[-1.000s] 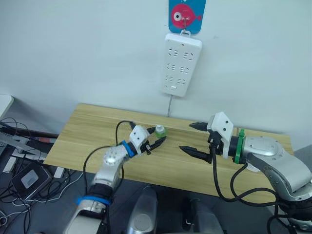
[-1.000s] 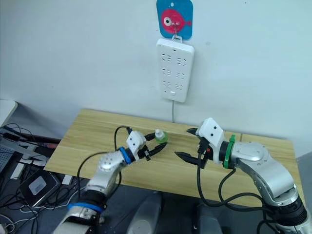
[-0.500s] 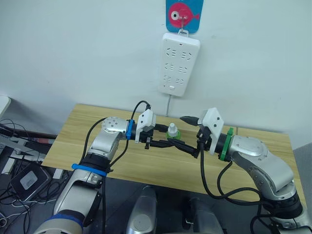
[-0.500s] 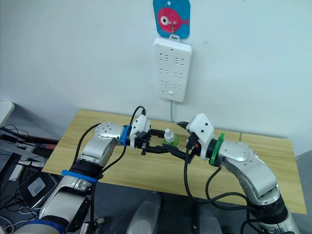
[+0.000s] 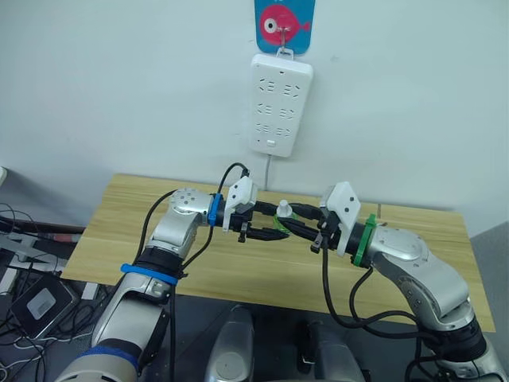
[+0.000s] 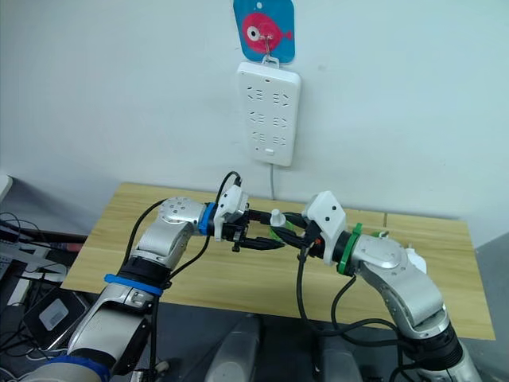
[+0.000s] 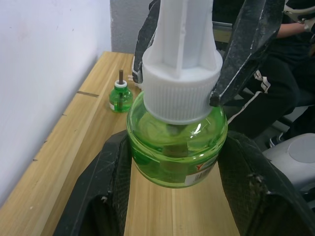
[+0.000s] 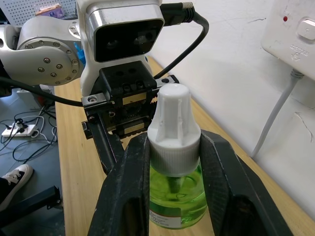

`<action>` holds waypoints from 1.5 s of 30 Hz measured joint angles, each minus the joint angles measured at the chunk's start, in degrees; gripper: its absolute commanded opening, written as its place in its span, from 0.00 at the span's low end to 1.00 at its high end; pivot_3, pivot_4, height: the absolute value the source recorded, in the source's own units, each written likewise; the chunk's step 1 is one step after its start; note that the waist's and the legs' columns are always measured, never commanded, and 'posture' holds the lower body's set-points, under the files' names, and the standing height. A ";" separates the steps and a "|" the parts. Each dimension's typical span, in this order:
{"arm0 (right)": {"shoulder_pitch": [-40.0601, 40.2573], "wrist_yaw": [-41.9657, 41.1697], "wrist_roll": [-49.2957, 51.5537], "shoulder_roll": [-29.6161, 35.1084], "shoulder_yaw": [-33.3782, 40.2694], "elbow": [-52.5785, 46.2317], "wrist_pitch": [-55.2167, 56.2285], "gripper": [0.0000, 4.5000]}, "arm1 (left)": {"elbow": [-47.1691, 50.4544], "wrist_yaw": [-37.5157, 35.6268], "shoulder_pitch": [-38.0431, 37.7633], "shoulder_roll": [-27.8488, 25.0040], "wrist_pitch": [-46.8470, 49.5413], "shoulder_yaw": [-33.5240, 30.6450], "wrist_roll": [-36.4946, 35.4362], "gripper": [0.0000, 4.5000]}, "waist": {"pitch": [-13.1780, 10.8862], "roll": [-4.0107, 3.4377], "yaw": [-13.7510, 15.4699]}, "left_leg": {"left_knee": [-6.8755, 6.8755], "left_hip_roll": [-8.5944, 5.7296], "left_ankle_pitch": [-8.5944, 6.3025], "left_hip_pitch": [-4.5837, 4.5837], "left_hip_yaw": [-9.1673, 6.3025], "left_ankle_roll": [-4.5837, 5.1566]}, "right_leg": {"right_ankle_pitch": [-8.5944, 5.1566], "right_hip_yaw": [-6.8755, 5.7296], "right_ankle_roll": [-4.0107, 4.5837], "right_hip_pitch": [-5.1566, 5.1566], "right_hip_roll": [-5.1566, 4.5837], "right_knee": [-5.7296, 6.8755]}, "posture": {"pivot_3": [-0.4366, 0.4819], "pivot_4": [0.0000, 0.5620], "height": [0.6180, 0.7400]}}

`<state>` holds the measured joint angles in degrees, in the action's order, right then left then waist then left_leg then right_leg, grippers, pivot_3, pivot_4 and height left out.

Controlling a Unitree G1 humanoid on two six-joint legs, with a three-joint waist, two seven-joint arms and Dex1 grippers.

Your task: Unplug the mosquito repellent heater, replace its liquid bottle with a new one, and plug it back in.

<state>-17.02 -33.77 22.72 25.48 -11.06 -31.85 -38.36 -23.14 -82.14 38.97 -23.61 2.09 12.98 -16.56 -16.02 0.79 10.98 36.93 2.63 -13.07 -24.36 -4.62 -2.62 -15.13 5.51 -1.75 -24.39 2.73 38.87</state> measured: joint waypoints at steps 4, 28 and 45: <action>-0.62 -1.47 0.19 -0.10 -0.37 1.04 0.14 0.23 | 1.22 0.09 -1.28 -0.59 0.20 -0.37 -0.12 0.49 | 0.00 0.00 -0.12 | -0.01 0.00 0.00 0.00 0.00 0.00 | 0.03 -0.01 0.05 0.00 0.00 0.00 | 0.85 0.39 1.00; -19.96 -48.00 1.32 8.91 -3.64 29.71 19.47 0.99 | 8.77 -7.06 -4.97 -2.33 -5.15 3.92 1.36 0.49 | 0.01 -0.02 4.86 | 0.00 0.01 0.01 0.24 -0.02 0.01 | 0.16 -0.09 0.27 0.14 0.00 0.11 | 0.92 0.40 1.00; 7.34 -5.84 1.23 -1.22 5.11 -1.06 3.76 0.72 | -0.75 3.15 -1.60 1.19 -7.67 1.26 3.19 0.49 | 0.04 -0.04 7.32 | 0.09 0.01 0.02 0.21 0.06 -0.01 | 0.03 0.06 0.02 0.13 0.08 0.09 | 0.84 0.38 1.00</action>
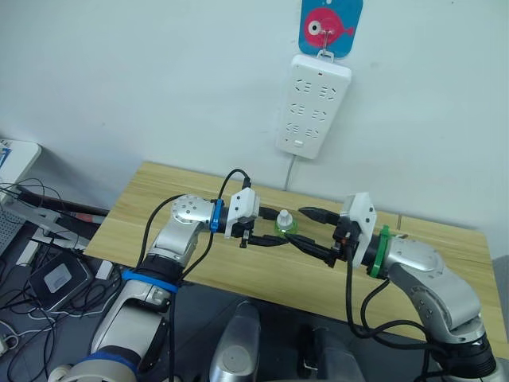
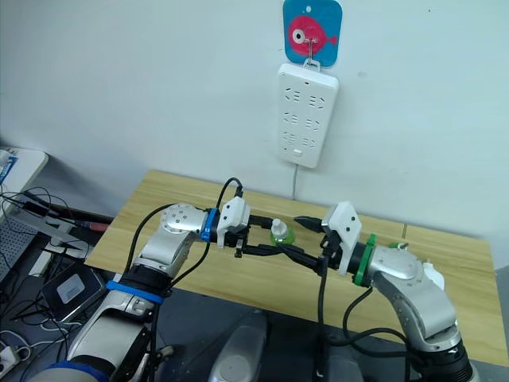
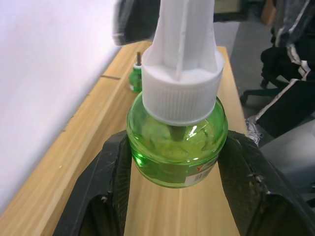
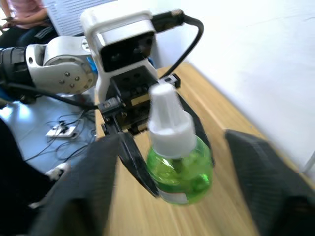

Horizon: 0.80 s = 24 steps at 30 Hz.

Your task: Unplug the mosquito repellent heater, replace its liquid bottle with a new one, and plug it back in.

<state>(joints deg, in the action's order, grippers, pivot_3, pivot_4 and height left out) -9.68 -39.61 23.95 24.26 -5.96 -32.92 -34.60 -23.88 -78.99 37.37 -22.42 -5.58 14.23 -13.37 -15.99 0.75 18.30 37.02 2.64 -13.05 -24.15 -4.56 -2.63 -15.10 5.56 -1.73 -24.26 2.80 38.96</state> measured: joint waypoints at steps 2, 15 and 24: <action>-0.74 2.10 -0.17 -0.54 -0.82 -0.75 -1.11 0.72 | -1.07 -0.04 1.14 0.40 -0.16 0.00 0.01 0.49 | 0.01 0.00 -0.01 | 0.00 0.01 0.01 0.01 -0.01 -0.01 | 0.02 -0.01 0.03 0.00 0.00 0.01 | 0.84 0.37 1.00; -4.95 6.07 -0.17 -0.47 -1.19 -0.73 -3.61 0.61 | -3.54 -0.54 2.77 2.38 -1.48 0.05 0.77 0.49 | 0.04 0.00 -0.11 | -0.02 0.01 0.01 0.01 -0.02 -0.02 | 0.16 -0.04 0.28 0.00 0.00 0.01 | 0.84 0.36 1.00; -4.73 4.73 -0.29 1.51 -2.20 -0.32 -1.90 0.10 | -3.76 -0.90 2.32 2.13 -1.35 0.14 1.80 0.49 | 0.05 0.00 -0.03 | -0.02 0.01 0.01 0.02 -0.02 -0.02 | 0.17 -0.05 0.28 0.01 0.00 0.02 | 0.86 0.37 1.00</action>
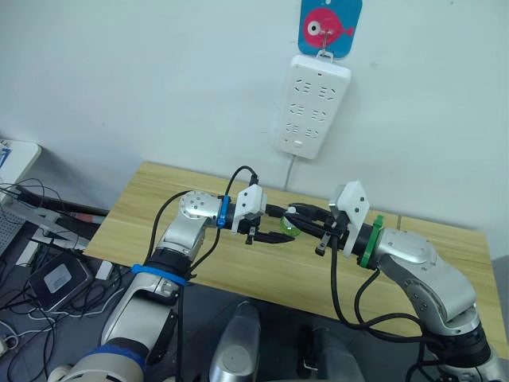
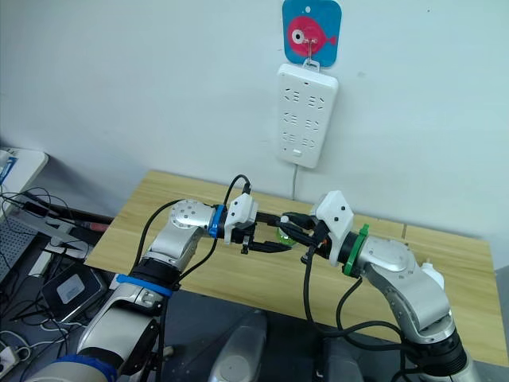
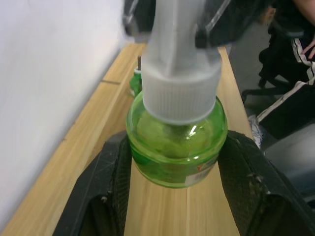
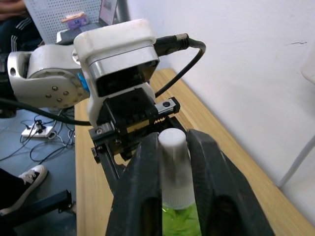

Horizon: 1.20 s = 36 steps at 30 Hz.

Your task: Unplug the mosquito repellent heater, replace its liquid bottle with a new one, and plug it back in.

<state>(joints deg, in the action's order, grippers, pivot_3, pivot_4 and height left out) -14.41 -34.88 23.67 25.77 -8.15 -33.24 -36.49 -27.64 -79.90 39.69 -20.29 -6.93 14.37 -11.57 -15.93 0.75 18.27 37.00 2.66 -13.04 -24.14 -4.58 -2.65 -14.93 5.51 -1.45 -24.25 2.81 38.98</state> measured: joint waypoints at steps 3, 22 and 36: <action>0.27 -0.14 -0.13 0.03 -0.35 0.74 1.23 0.10 | 0.00 0.07 -0.11 -0.02 0.04 0.00 0.31 0.49 | 0.00 0.00 0.15 | 0.00 0.00 0.00 0.00 0.00 0.00 | 0.00 0.01 0.00 0.00 0.00 0.00 | 0.86 0.37 1.00; 0.92 -4.01 -0.38 1.11 -1.81 4.77 4.72 0.62 | 2.35 0.08 -1.11 -0.11 0.13 -0.12 0.23 0.49 | 0.00 0.00 0.32 | 0.01 0.00 0.00 0.04 0.00 0.00 | 0.01 0.00 0.01 0.05 0.00 0.02 | 0.87 0.38 1.00; 1.57 -3.93 -0.97 0.07 -1.97 6.66 6.76 0.54 | 2.37 0.36 -1.13 -0.09 0.16 -0.12 0.21 0.49 | 0.00 0.00 0.32 | 0.02 0.00 0.00 0.07 0.00 0.00 | 0.01 0.00 0.01 0.07 0.00 0.03 | 0.86 0.39 1.00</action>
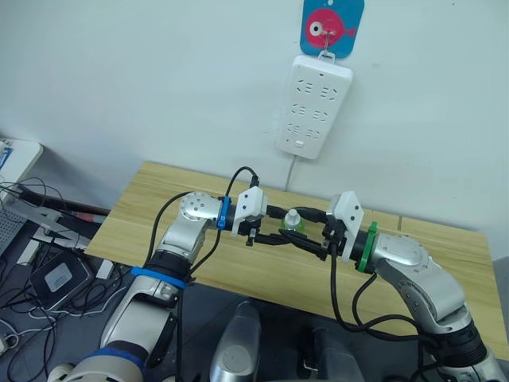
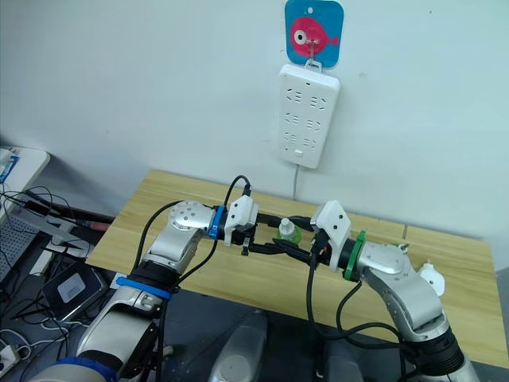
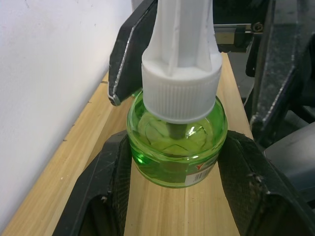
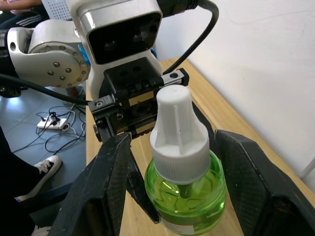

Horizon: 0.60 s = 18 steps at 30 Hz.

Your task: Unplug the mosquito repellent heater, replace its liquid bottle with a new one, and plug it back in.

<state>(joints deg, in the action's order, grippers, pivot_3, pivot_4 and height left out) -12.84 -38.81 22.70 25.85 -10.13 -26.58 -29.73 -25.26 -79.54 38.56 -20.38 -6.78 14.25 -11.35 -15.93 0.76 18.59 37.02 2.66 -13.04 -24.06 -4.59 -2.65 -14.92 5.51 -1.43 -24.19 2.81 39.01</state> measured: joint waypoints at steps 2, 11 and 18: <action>0.23 -0.02 0.00 -0.14 0.08 0.12 0.74 0.41 | -0.01 -0.07 -0.01 0.00 -0.11 0.01 0.02 0.49 | 0.00 0.00 0.00 | 0.00 0.00 0.00 0.00 0.00 0.00 | 0.00 0.00 0.00 0.00 0.00 0.01 | 0.86 0.39 1.00; 0.26 -1.06 -0.73 -0.20 0.12 1.04 2.39 0.24 | 0.26 -0.62 -0.85 -0.28 -0.10 -0.16 -0.27 0.49 | 0.00 0.00 -0.02 | 0.00 0.00 0.00 0.03 0.01 0.00 | 0.00 0.02 0.00 0.01 0.00 0.02 | 0.86 0.41 1.00; -7.36 -13.40 0.05 4.38 -2.60 5.00 2.61 0.24 | 3.24 -4.46 -2.60 -1.92 0.07 -0.12 -2.19 0.49 | -0.01 -0.01 -0.19 | -0.01 0.01 0.00 0.10 0.02 0.00 | 0.00 0.00 0.01 0.05 0.01 0.02 | 0.87 0.44 1.00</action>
<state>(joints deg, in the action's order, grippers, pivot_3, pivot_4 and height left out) -20.20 -52.21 22.75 30.23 -12.73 -21.58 -27.12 -22.02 -84.00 35.96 -22.30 -6.71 14.13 -13.55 -15.94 0.75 18.41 37.00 2.66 -13.03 -23.96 -4.57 -2.64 -14.92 5.51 -1.43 -24.13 2.81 39.03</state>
